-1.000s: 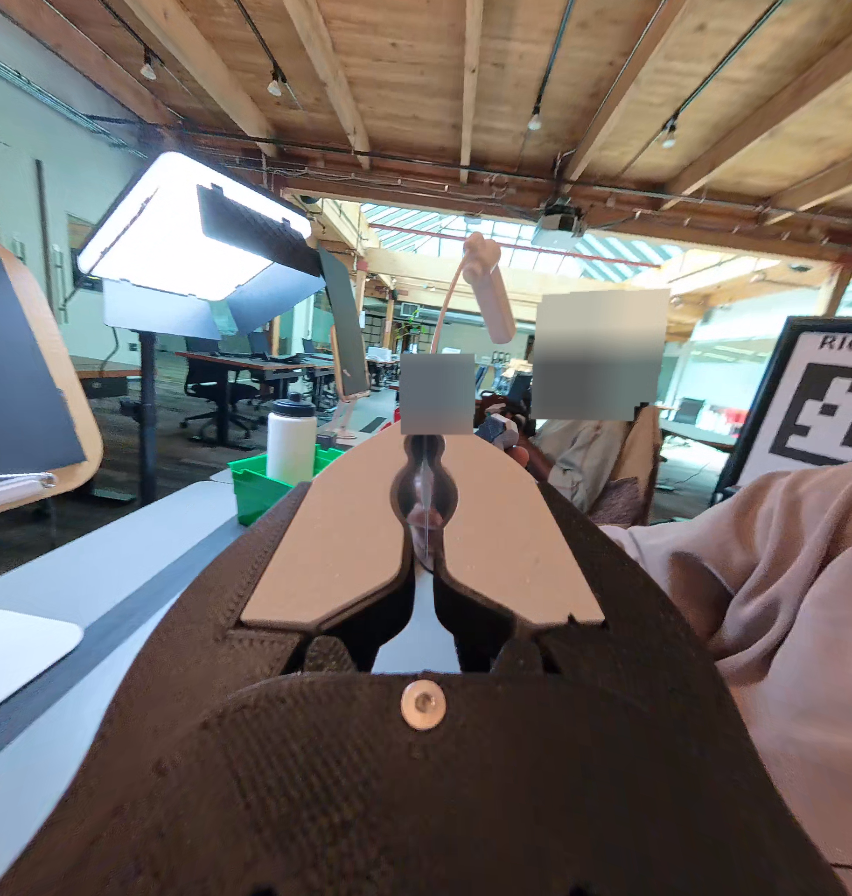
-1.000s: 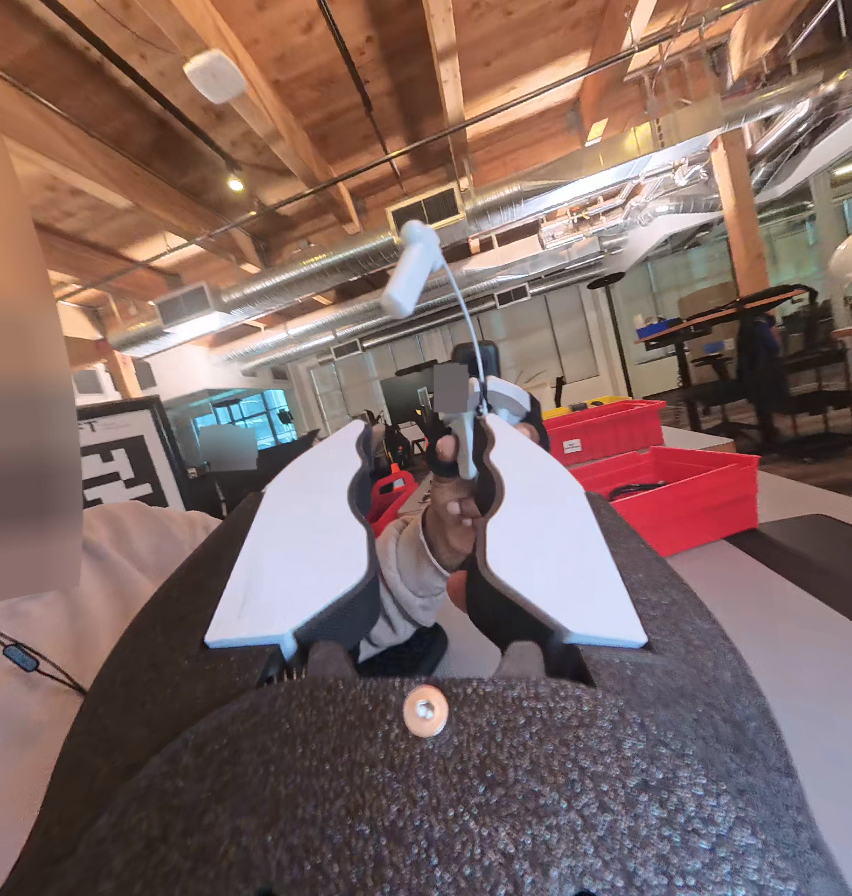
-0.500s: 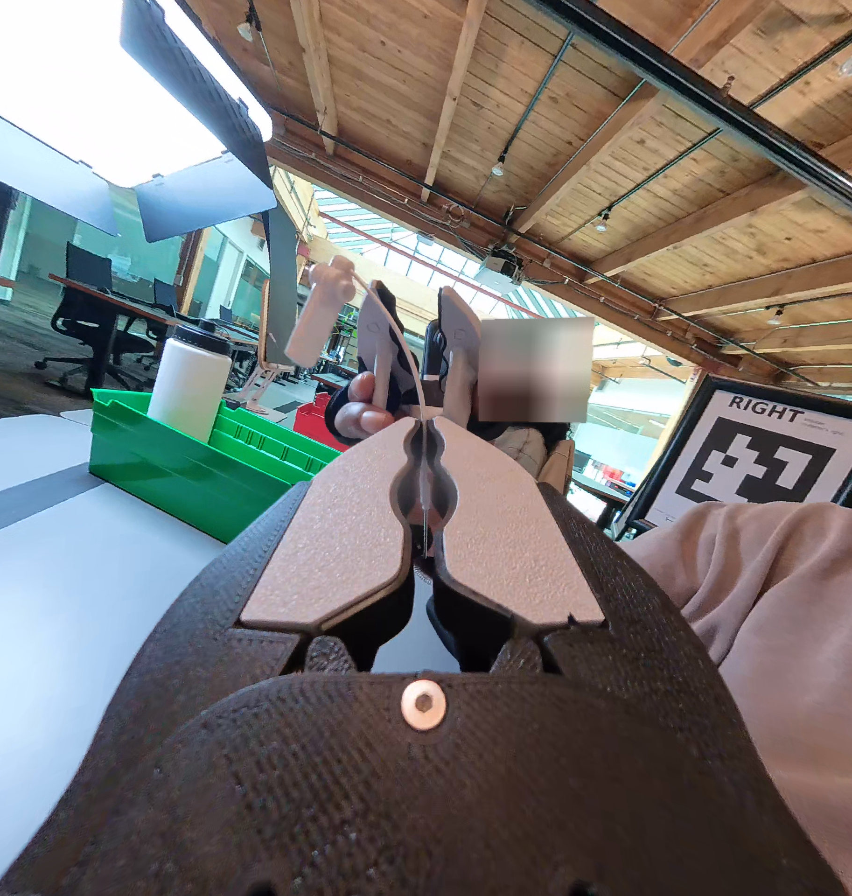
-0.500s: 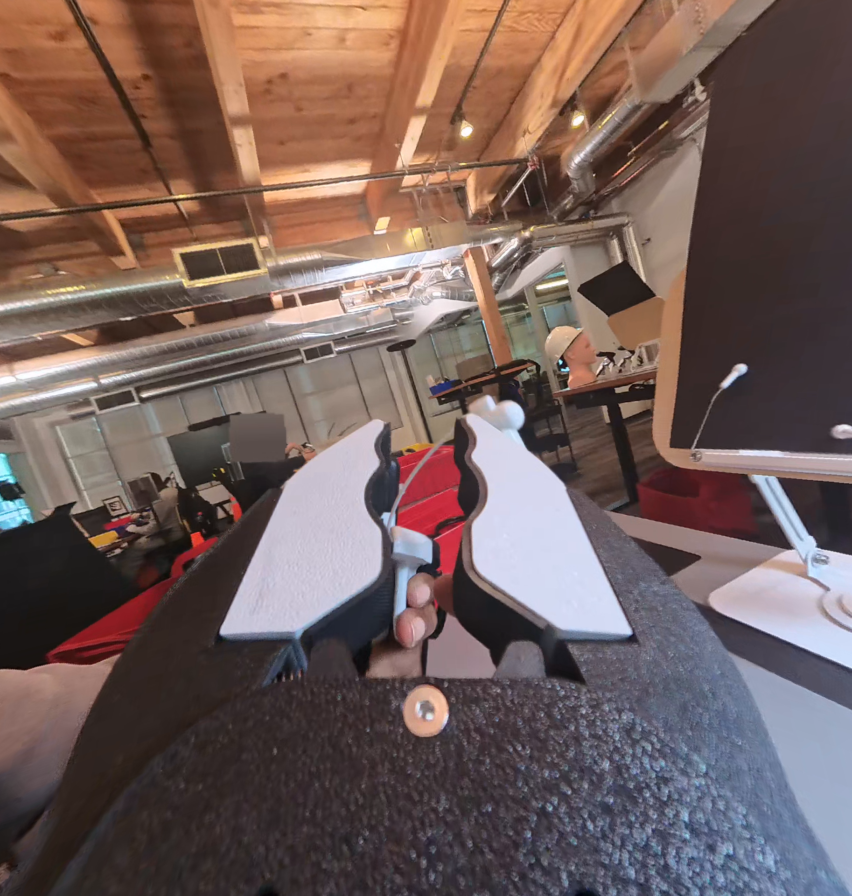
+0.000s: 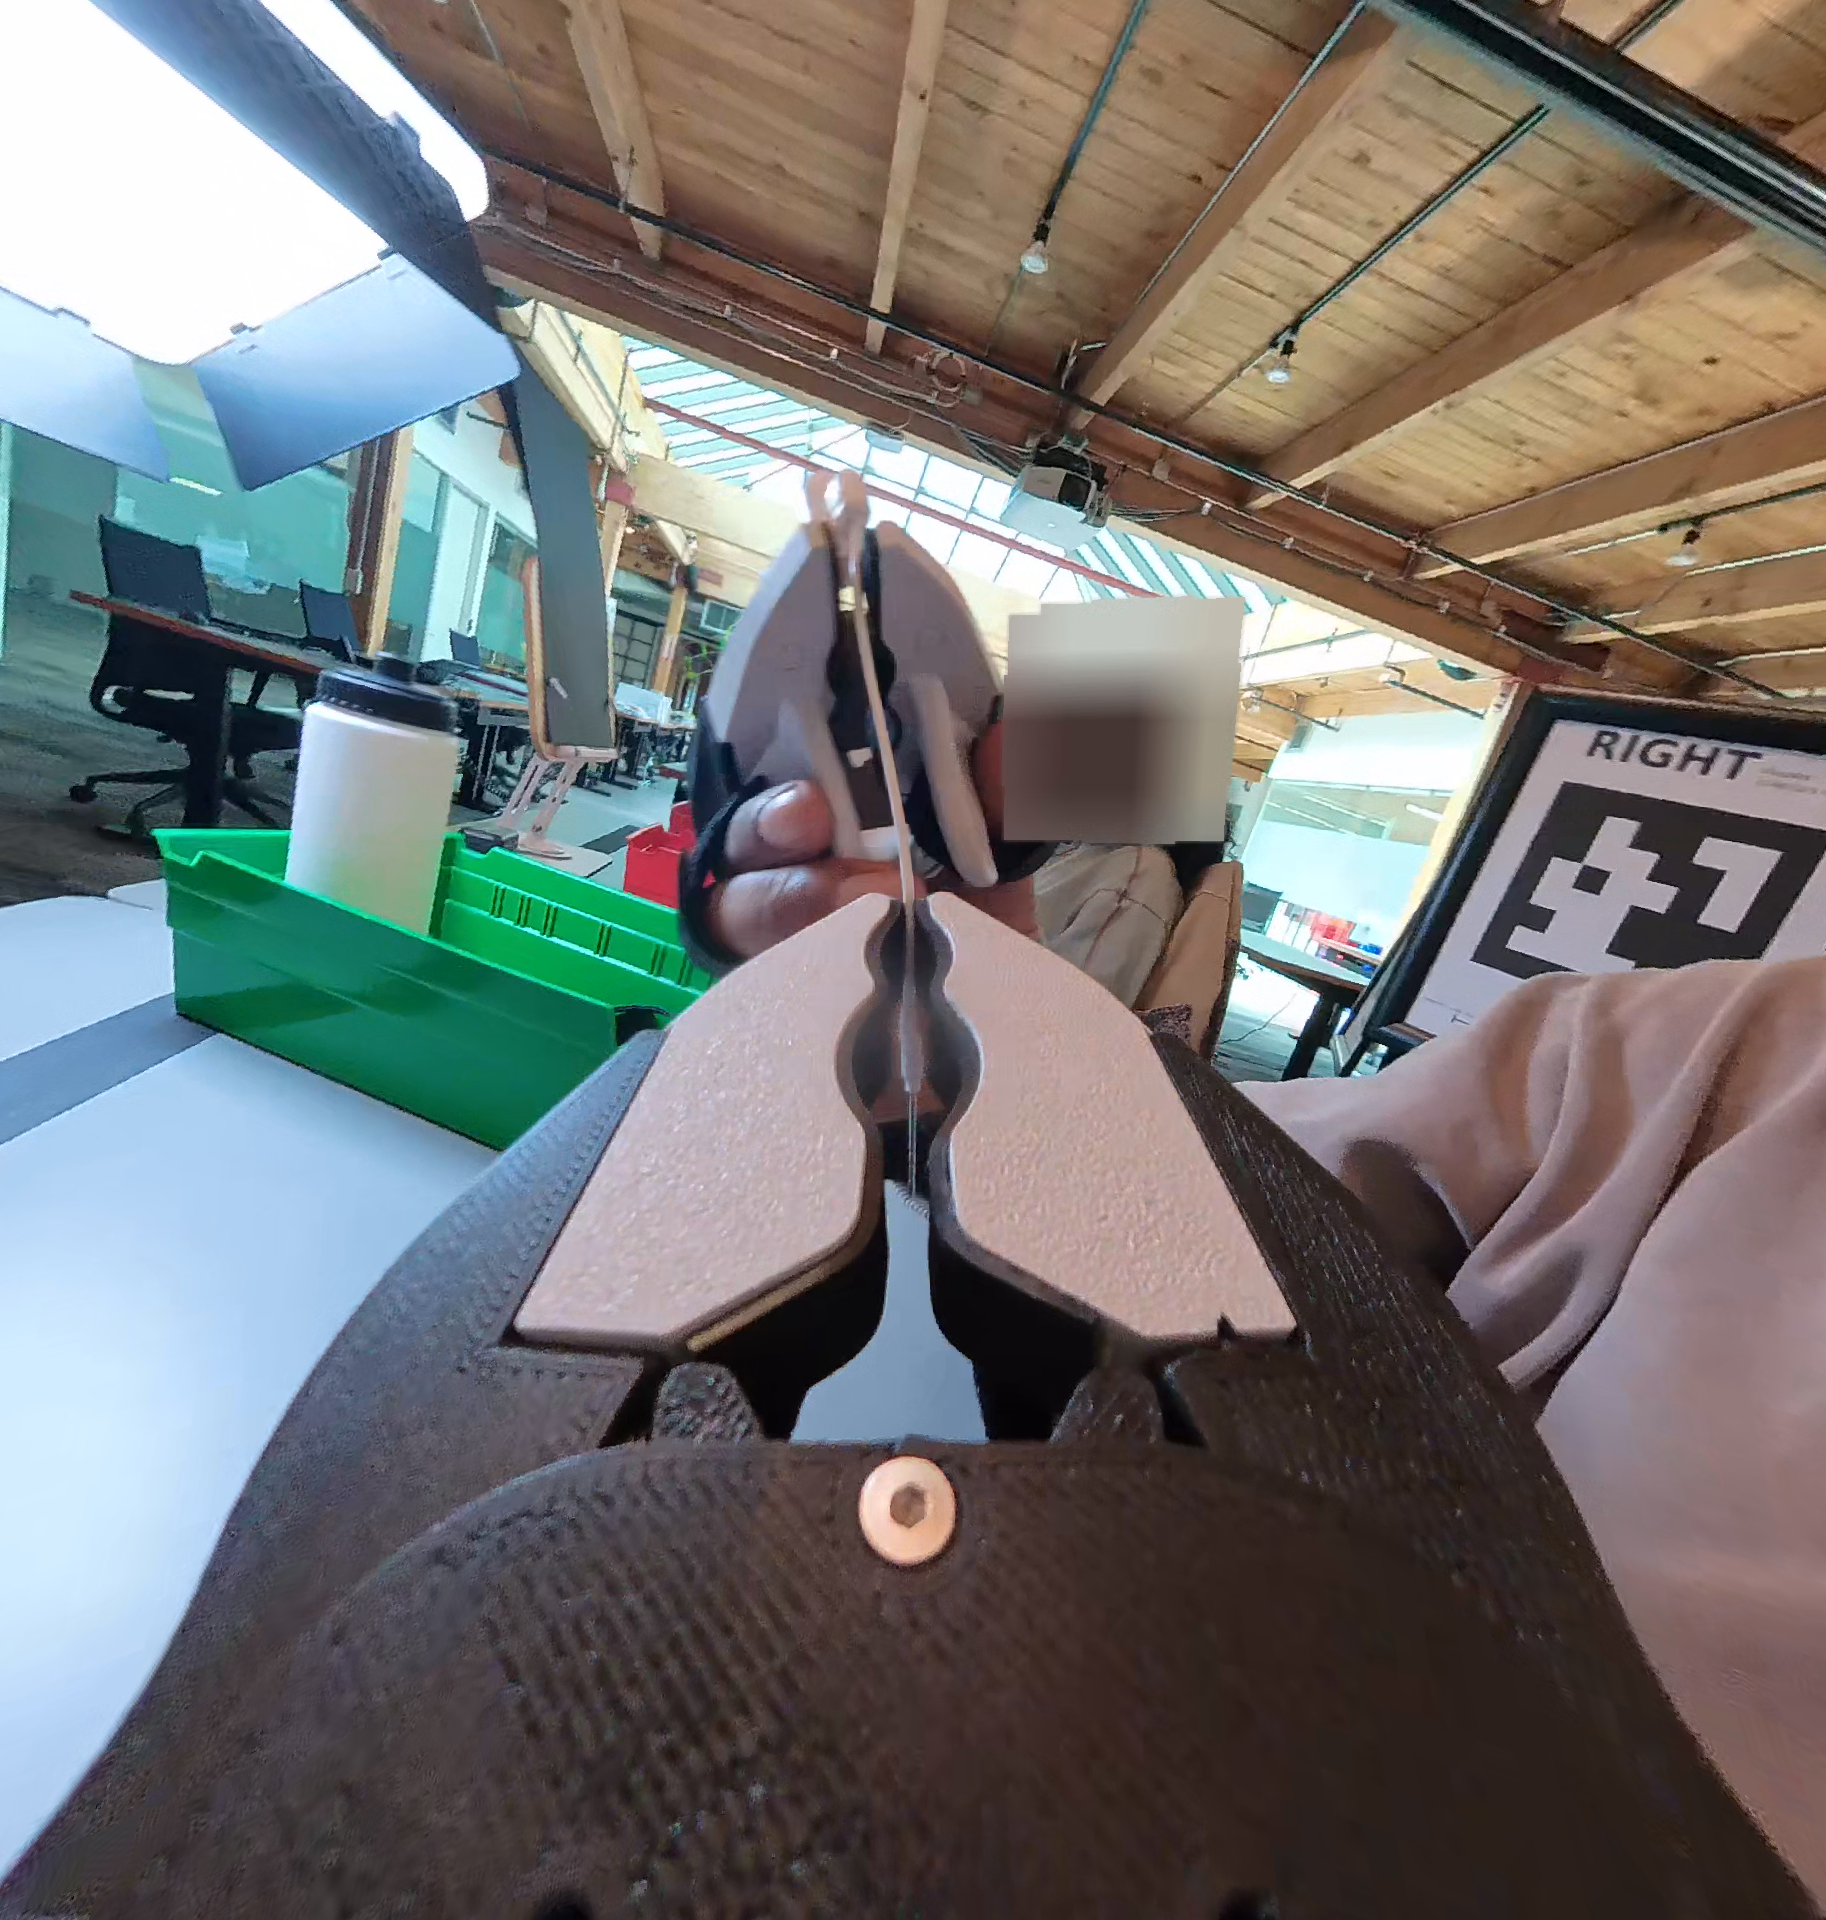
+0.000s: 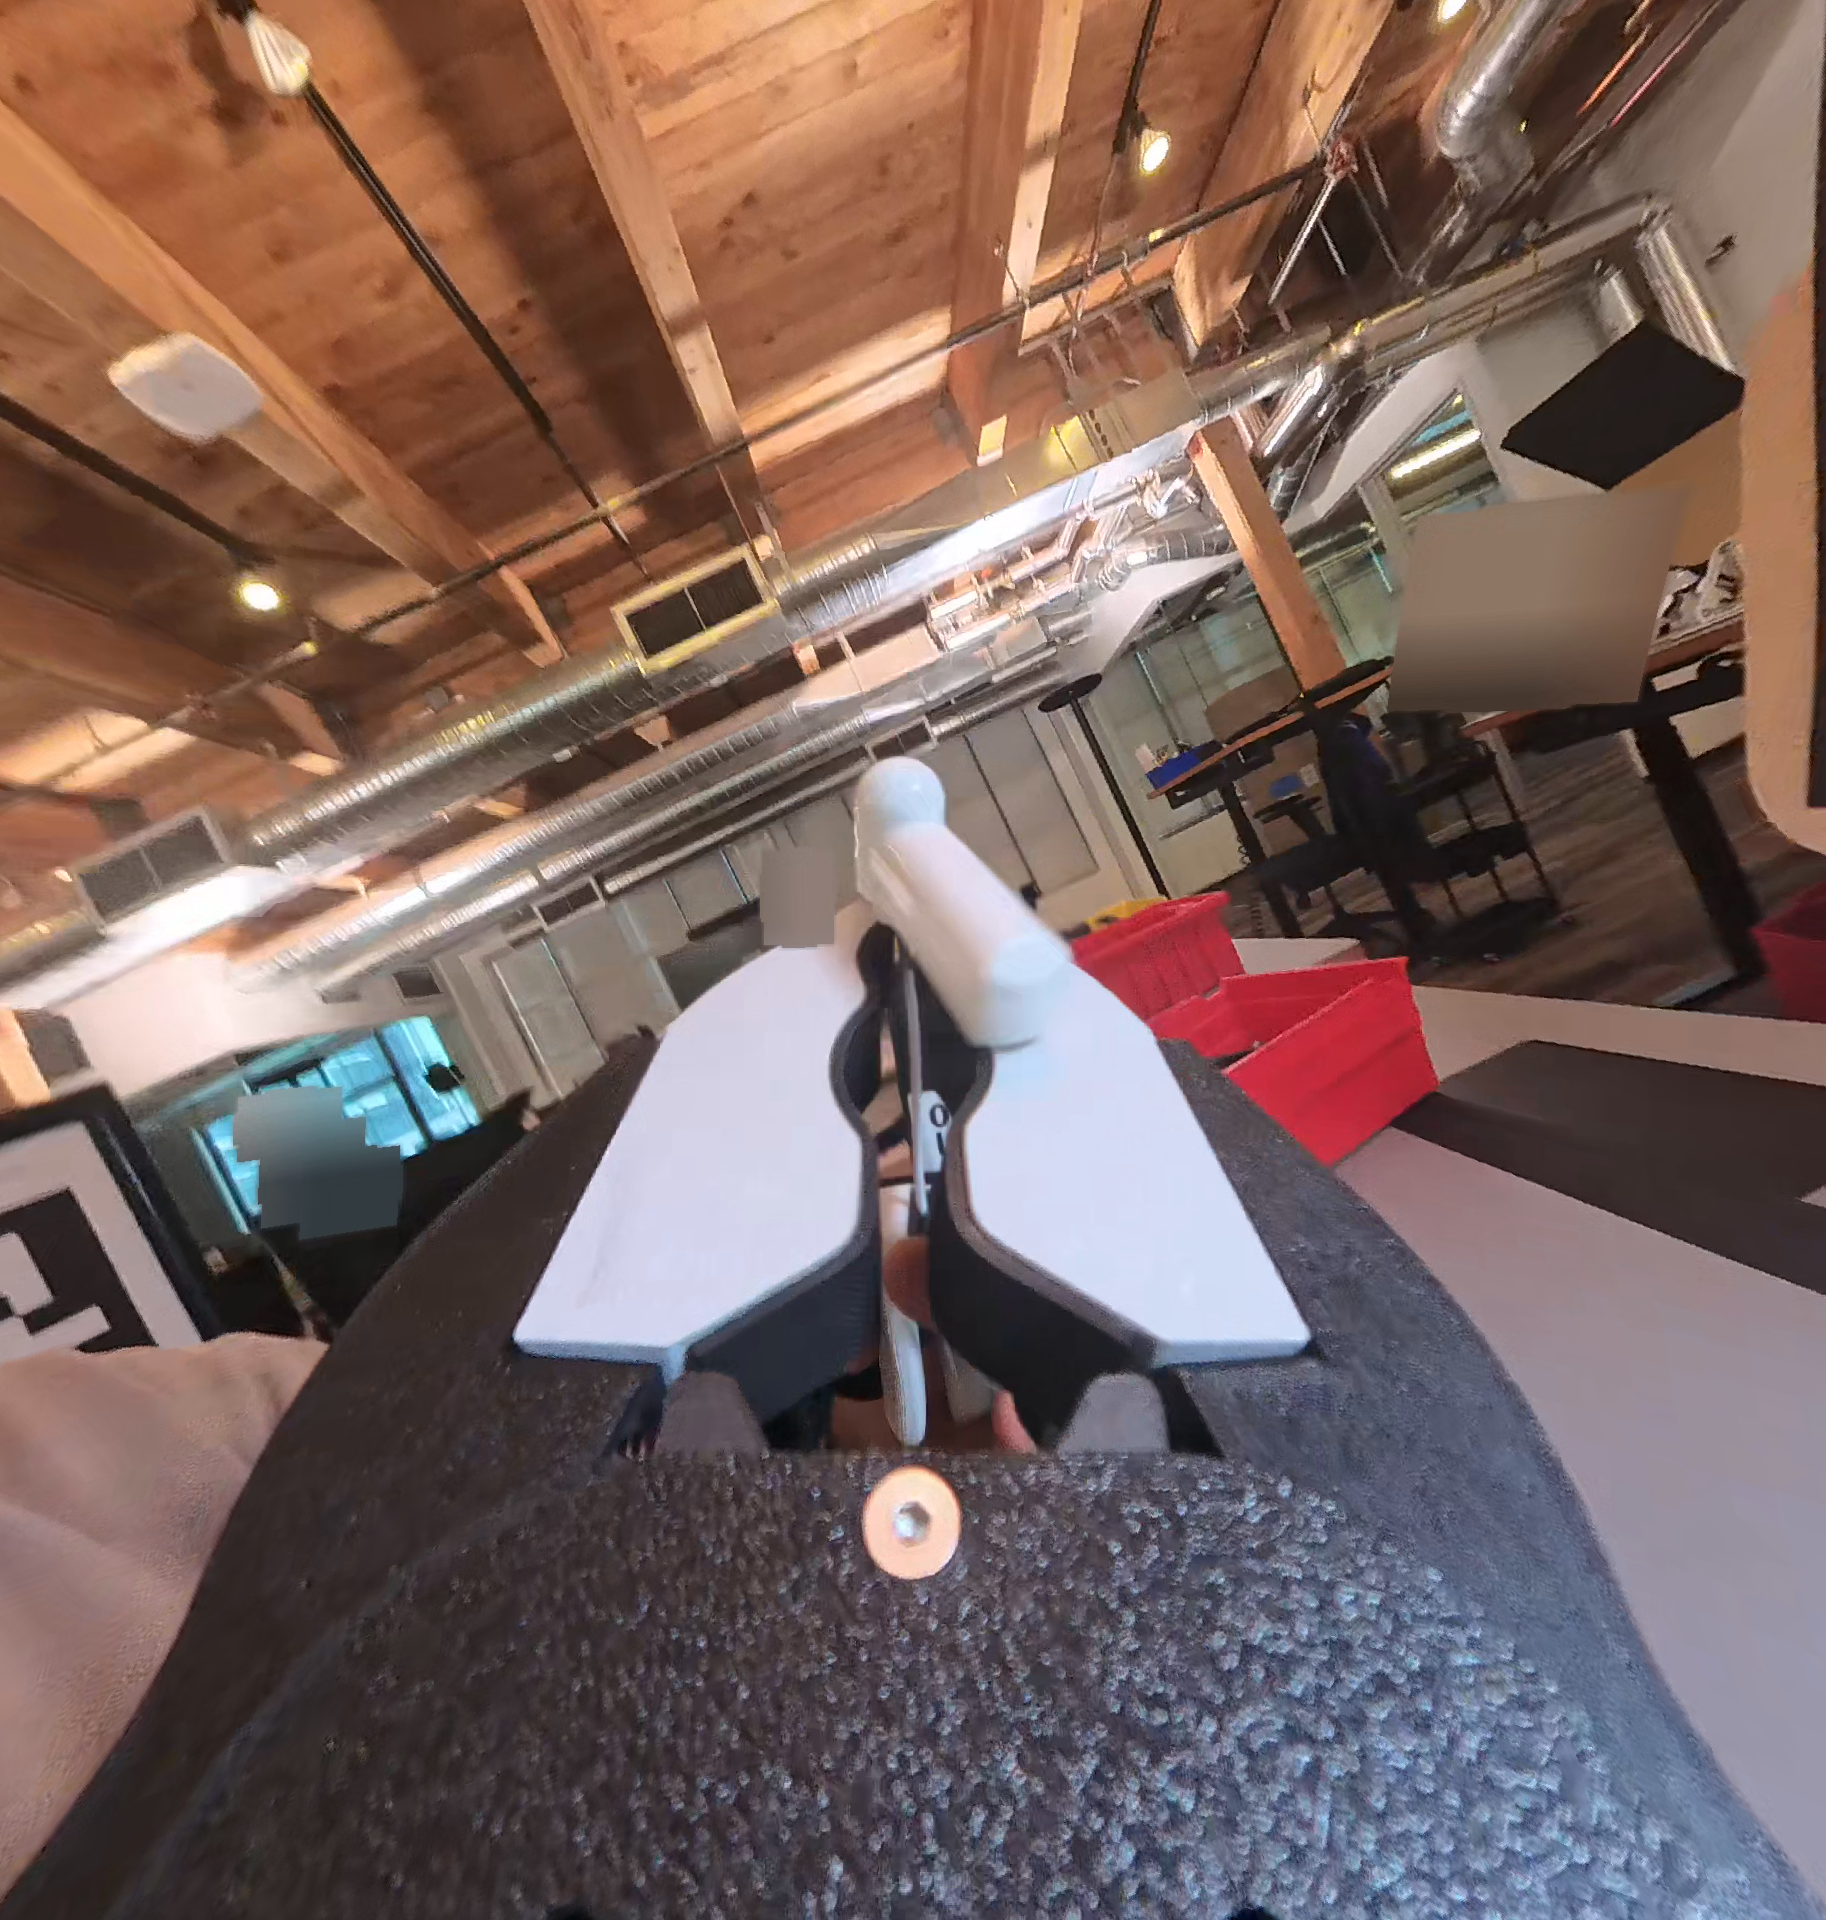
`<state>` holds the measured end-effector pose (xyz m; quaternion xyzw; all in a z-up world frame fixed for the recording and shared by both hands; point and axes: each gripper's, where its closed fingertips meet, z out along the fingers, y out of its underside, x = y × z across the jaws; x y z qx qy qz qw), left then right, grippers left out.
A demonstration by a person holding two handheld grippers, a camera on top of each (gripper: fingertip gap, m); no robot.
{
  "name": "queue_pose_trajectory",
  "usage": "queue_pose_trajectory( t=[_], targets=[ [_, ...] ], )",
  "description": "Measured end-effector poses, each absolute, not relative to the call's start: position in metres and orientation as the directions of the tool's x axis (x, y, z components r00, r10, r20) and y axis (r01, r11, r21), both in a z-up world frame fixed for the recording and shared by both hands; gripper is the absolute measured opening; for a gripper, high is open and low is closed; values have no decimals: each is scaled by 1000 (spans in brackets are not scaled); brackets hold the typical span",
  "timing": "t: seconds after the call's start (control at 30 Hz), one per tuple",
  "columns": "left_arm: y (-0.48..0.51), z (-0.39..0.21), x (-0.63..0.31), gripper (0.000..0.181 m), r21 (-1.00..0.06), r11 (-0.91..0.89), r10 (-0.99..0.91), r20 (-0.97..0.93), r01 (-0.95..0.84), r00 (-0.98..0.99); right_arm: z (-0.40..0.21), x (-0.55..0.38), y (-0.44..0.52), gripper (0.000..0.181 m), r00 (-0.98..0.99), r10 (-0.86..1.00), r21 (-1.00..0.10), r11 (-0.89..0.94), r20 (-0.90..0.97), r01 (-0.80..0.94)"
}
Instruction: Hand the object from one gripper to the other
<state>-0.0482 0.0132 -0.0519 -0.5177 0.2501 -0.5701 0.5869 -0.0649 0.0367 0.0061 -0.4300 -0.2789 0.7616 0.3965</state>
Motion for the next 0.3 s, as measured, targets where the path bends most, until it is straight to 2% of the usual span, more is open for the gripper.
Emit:
queue_pose_trajectory(
  t=[0.1, 0.13, 0.23, 0.3],
  targets=[
    [23, -59, -53, 2, -902, -184, -911, 306, 390, 278, 2, -70, 31, 1, -221, 922, -879, -374, -318, -297],
    [27, -61, -56, 7, -909, -176, -902, 302, 377, 307, 2, -70, 30, 1, -174, 950, -915, -298, -258, -273],
    [43, -64, -75, 40, -943, -141, -855, 270, 302, 443, -5, -70, 37, 1, 30, 999, -989, -37, -42, -146],
    [48, -56, -91, 47, -970, -53, -825, 177, 239, 536, -15, -69, 46, 1, 152, 978, -989, 145, 145, 12]
  ],
)
